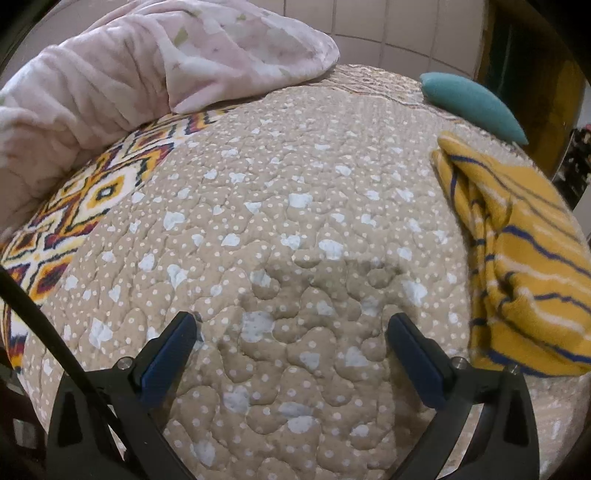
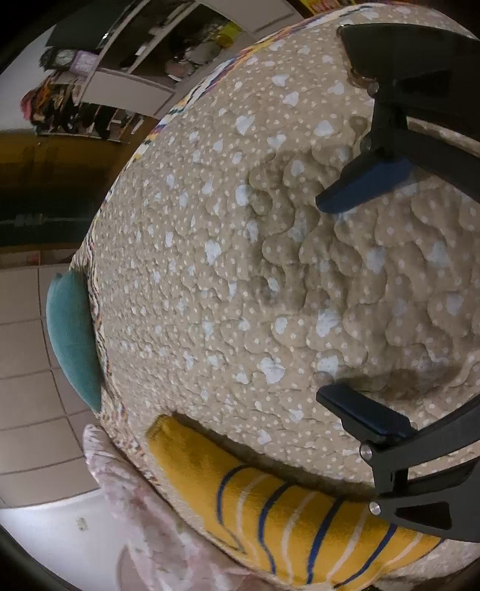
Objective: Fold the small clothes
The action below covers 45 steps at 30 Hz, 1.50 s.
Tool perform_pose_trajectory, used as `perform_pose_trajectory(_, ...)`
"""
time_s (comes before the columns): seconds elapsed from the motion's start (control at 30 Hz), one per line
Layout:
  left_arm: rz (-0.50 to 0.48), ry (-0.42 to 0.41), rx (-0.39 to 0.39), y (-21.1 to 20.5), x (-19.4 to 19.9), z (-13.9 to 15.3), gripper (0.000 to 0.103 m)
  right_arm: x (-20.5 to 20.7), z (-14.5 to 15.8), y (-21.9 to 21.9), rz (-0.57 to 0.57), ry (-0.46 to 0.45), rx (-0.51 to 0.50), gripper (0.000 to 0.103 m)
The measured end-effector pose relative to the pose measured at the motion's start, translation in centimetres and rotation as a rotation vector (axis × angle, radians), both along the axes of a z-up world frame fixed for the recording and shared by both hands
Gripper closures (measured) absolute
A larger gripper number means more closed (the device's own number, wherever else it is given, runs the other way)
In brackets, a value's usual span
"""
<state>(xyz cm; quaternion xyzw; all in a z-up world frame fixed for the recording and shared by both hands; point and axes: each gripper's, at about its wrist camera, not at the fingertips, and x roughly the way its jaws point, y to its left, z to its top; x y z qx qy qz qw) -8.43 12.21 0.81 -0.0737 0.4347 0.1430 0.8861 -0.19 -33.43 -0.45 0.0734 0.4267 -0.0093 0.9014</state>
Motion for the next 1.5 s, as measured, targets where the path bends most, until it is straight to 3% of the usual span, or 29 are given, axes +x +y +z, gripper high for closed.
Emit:
perform_pose_trajectory(0.3, -0.009, 0.064, 0.038, -0.6, 0.8, -0.3, 0.0, 0.4, -0.3, 1.0, 0.01, 0.016, -0.052, 0.001)
perform_pose_trajectory(0.67, -0.008, 0.013, 0.017, -0.2, 0.2, -0.4, 0.0, 0.3, -0.4, 1.2, 0.003, 0.013, -0.065, 0.001)
perform_pose_trajectory(1.5, -0.009, 0.015, 0.013, -0.3, 0.0, -0.4, 0.0, 0.3, 0.0, 1.7, -0.007, 0.042, -0.099, 0.001)
